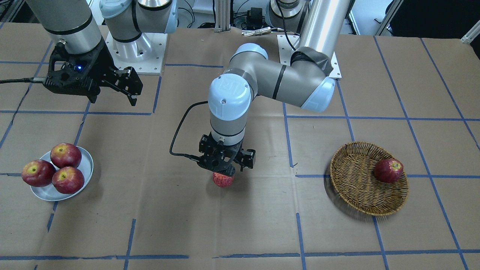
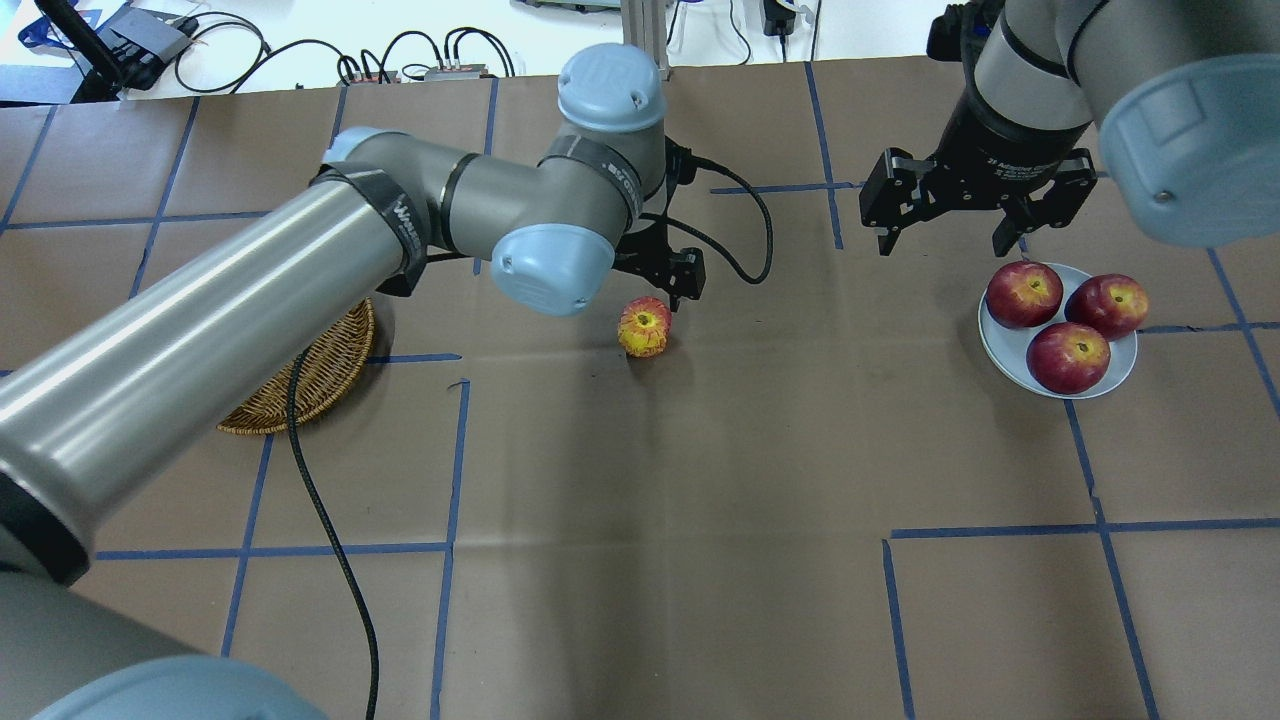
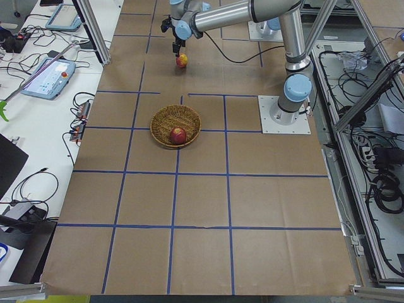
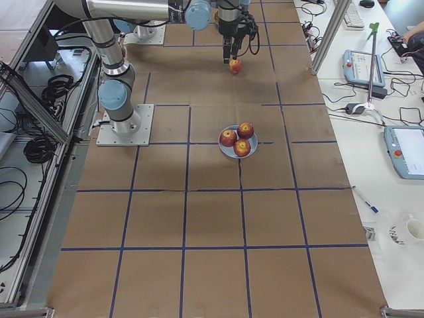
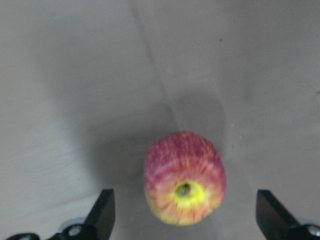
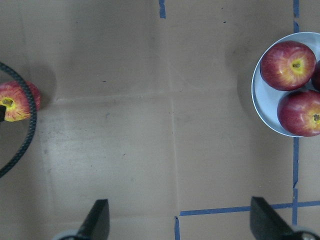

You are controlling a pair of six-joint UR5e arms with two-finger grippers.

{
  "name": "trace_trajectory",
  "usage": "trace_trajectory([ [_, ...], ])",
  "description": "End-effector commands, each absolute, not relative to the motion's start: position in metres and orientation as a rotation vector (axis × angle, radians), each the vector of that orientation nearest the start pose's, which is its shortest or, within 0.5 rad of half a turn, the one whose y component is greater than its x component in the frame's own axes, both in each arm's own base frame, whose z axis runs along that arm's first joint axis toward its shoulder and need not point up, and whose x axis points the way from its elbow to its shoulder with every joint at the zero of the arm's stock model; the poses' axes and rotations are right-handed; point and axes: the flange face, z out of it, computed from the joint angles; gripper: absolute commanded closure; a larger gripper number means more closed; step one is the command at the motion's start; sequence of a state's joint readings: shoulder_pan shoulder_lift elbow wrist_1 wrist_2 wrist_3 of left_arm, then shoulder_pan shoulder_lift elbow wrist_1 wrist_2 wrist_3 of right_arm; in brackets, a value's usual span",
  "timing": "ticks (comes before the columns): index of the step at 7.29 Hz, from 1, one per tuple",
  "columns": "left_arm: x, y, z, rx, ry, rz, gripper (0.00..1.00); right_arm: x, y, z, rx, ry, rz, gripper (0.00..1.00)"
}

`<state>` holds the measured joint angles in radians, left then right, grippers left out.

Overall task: Transfer apple from basket to plate
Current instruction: 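Release the apple and raise the left gripper while the right gripper reaches toward the apple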

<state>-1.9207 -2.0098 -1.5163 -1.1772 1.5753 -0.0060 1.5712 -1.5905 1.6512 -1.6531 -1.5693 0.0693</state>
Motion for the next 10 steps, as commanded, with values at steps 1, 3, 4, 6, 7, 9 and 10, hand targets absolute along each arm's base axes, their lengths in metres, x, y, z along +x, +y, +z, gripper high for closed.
trace_trajectory([
  [1, -0.273, -0.544, 0.421, 0.501, 3.094, 0.061, 0.01, 0.134, -0.480, 0.469, 0.104, 3.139, -0.022, 0.00],
  [3, -0.194, -0.517, 0.495, 0.394, 3.113, 0.065, 0.01, 0.136, -0.486, 0.467, 0.113, 3.140, -0.043, 0.00],
  [4, -0.151, -0.508, 0.509, 0.356, 3.115, 0.082, 0.01, 0.141, -0.491, 0.464, 0.108, 3.136, -0.050, 0.00],
  [6, -0.114, -0.499, 0.528, 0.424, 3.106, 0.029, 0.01, 0.186, -0.506, 0.453, 0.099, 3.130, -0.088, 0.00],
  [7, -0.116, -0.497, 0.529, 0.420, 3.106, 0.021, 0.01, 0.227, -0.519, 0.442, 0.127, 3.128, -0.071, 0.00],
  [9, -0.116, -0.504, 0.523, 0.225, 3.129, 0.020, 0.01, 0.316, -0.545, 0.403, 0.128, 3.128, -0.089, 0.00],
  [10, -0.116, -0.507, 0.518, 0.224, 3.131, 0.027, 0.01, 0.342, -0.556, 0.371, 0.167, 3.113, -0.118, 0.00],
])
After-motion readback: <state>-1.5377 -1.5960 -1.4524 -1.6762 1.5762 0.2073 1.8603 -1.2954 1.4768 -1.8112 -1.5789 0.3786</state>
